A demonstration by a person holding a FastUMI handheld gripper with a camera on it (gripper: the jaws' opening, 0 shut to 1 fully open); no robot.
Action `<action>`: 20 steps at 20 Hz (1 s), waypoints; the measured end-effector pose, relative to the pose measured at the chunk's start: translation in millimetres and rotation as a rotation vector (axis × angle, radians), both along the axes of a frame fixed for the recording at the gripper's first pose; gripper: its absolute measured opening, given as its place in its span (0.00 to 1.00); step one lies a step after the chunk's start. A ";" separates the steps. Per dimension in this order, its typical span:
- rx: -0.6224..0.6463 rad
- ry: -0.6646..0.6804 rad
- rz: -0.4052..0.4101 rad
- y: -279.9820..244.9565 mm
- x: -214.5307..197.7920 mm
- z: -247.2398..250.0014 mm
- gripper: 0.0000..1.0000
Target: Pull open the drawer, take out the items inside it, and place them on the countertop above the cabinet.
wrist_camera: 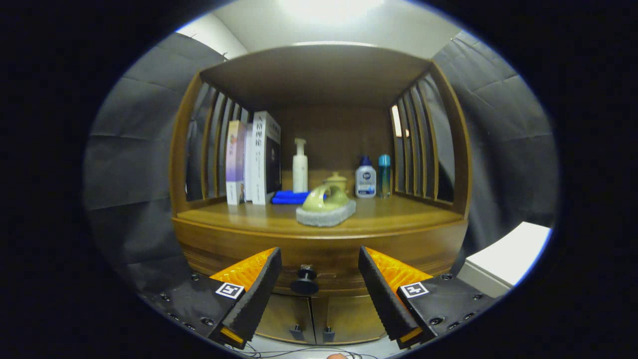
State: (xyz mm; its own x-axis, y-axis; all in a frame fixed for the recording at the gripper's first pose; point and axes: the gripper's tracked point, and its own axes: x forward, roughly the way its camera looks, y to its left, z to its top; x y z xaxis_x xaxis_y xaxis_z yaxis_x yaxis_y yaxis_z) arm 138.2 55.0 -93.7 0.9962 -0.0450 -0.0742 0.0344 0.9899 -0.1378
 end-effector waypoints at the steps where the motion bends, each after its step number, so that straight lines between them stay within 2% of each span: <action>1: 0.008 -0.016 0.008 -0.2 -11.0 13.1 0.98; 3: 0.027 -0.030 0.023 -2.3 -35.0 33.2 0.98; 8: 0.052 -0.063 0.001 -27.1 -90.7 66.9 0.97; 11: 0.017 -0.098 -0.002 -36.7 -118.1 81.6 0.98; 15: -0.028 -0.078 0.012 -40.7 -148.5 76.3 0.98; 20: -0.024 -0.063 0.015 -42.8 -158.4 71.5 0.98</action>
